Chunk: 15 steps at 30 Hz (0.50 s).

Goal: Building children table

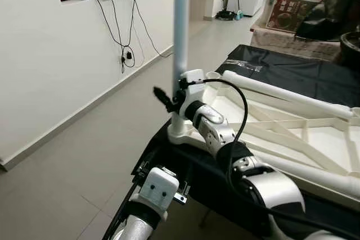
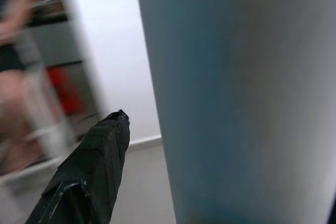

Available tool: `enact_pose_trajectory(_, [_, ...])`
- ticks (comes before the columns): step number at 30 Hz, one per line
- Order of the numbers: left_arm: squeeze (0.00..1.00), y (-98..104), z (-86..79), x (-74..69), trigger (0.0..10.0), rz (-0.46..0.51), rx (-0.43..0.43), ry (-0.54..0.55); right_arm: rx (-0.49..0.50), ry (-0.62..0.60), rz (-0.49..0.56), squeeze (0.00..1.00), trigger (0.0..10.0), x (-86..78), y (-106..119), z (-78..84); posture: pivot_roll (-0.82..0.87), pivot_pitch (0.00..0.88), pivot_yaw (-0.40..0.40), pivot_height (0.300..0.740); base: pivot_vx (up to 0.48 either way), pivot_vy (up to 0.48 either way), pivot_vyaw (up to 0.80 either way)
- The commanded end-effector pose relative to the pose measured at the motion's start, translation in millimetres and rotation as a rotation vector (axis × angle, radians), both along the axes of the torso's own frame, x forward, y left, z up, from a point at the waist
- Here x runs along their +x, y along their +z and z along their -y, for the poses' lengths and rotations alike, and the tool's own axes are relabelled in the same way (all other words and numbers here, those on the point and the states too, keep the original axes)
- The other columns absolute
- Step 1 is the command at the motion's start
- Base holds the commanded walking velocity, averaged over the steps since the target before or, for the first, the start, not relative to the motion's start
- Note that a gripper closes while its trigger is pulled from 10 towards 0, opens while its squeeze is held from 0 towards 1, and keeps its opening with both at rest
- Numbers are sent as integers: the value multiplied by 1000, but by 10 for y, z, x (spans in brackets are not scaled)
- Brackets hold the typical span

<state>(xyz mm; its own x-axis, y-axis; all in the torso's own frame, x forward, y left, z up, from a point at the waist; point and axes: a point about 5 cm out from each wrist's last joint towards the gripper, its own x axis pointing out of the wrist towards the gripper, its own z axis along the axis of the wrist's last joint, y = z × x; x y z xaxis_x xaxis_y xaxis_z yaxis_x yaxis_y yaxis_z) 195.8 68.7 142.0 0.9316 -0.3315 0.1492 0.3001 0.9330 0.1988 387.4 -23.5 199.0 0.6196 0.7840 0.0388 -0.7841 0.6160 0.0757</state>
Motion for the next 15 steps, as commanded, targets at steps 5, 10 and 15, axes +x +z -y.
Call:
enact_pose_trajectory(5, [0,-47,4,-15,10000,-15,10,5,-90,231,-25,0,10000,-147,-60,-280,74,0,-48,740,0,0,0])
enact_pose_trajectory(10, [0,-48,4,-21,10000,-17,10,6,-122,193,20,0,0,-166,-39,-400,76,0,-51,740,0,0,0])
enact_pose_trajectory(15, [0,-49,2,-20,10000,-17,11,6,-101,37,-9,0,0,-99,-26,-380,77,0,-52,740,0,0,0])
